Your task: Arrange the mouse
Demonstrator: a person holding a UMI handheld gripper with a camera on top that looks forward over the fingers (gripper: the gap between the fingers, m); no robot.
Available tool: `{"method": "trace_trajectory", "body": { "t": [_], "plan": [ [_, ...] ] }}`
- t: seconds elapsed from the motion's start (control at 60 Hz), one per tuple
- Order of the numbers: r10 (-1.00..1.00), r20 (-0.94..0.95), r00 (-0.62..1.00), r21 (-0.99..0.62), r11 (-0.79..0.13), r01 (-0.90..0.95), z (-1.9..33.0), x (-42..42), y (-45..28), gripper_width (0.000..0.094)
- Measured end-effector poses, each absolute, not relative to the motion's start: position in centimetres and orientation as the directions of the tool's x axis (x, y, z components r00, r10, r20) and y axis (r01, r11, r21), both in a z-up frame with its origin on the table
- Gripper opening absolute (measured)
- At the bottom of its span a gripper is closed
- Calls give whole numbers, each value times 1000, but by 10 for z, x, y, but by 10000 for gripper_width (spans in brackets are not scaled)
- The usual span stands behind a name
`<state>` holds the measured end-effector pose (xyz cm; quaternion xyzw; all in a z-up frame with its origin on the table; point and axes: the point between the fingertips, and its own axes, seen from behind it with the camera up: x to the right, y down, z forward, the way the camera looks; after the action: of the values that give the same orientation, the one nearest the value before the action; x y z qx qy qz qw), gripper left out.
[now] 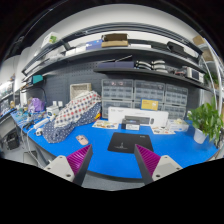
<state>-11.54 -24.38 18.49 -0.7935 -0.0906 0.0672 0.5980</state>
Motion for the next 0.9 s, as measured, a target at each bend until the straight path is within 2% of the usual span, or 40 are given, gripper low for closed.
{"method": "trace_trajectory", "body": {
  "t": [0.167,0.333,0.433,0.667,0.9],
  "plan": [
    [196,-2,981,-944,-324,63,134,-125,-253,836],
    [182,-27,983,-902,-428,54,68,-171,-255,833],
    [185,-32,982,-883,-466,58,44,-209,-247,827],
    [184,-55,981,-857,-514,48,23,-291,-185,836],
    [114,-63,991,-838,-545,10,11,-323,-104,834]
  ]
}}
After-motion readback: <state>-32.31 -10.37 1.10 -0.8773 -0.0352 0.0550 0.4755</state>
